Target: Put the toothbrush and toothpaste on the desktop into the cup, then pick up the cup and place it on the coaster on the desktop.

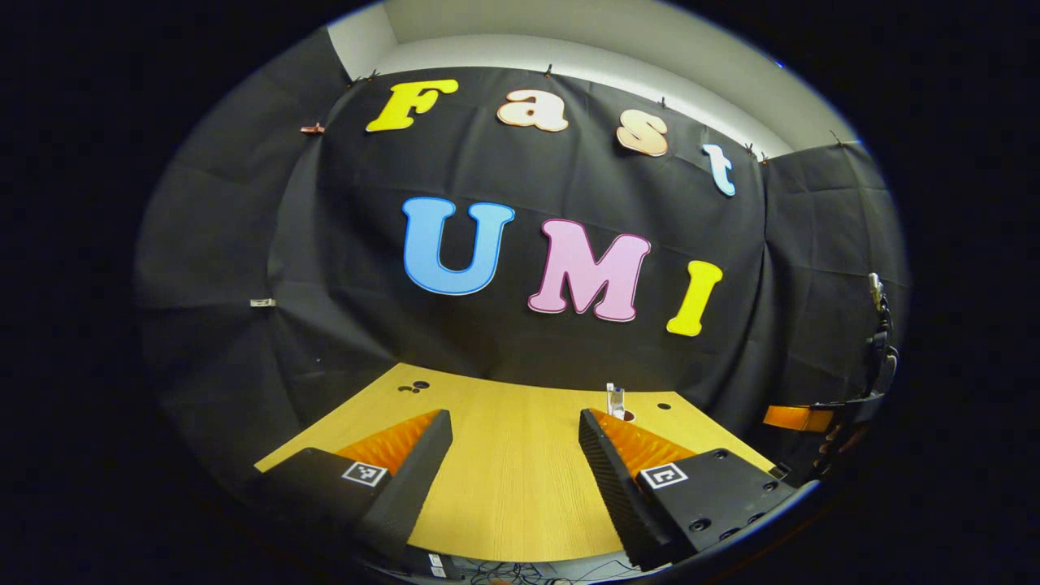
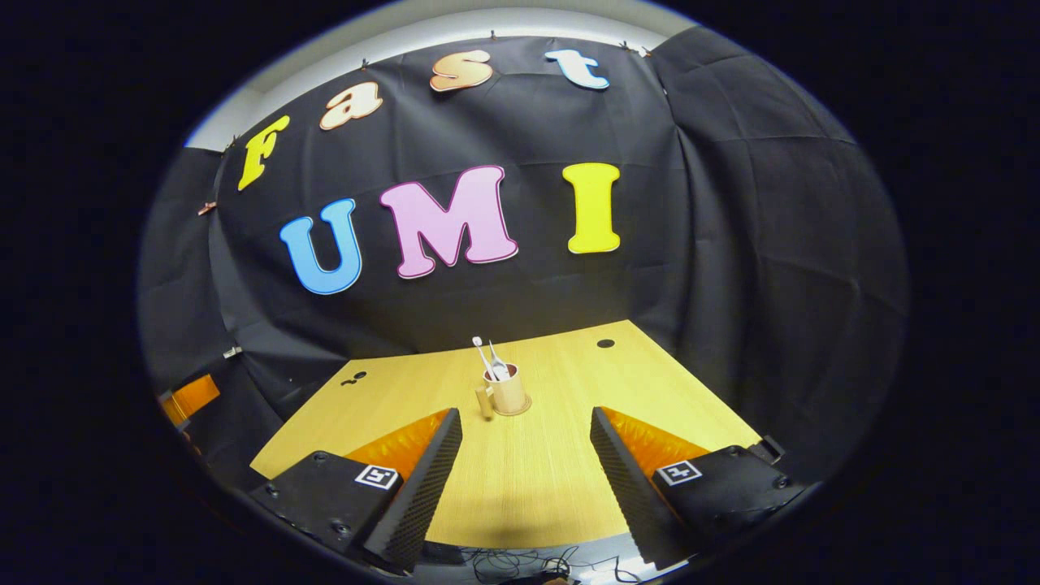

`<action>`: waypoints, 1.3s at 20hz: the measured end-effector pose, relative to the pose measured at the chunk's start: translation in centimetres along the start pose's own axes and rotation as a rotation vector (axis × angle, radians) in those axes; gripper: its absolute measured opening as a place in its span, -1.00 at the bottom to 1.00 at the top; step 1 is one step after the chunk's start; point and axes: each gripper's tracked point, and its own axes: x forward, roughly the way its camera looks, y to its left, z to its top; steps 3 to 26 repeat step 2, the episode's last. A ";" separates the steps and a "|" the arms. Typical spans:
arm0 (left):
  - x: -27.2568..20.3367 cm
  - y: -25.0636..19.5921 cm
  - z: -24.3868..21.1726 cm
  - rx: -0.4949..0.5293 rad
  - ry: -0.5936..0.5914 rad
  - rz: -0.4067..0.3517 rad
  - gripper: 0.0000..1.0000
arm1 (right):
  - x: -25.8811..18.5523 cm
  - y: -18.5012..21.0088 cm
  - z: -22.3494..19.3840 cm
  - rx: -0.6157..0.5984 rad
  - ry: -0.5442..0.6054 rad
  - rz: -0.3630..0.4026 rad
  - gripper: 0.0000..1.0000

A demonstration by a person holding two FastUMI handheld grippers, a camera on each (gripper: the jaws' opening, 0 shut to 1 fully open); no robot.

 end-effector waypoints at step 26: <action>-0.9 0.1 -1.5 -0.004 0.007 0.021 0.94 | -1.1 0.8 -1.1 0.009 0.006 0.005 0.96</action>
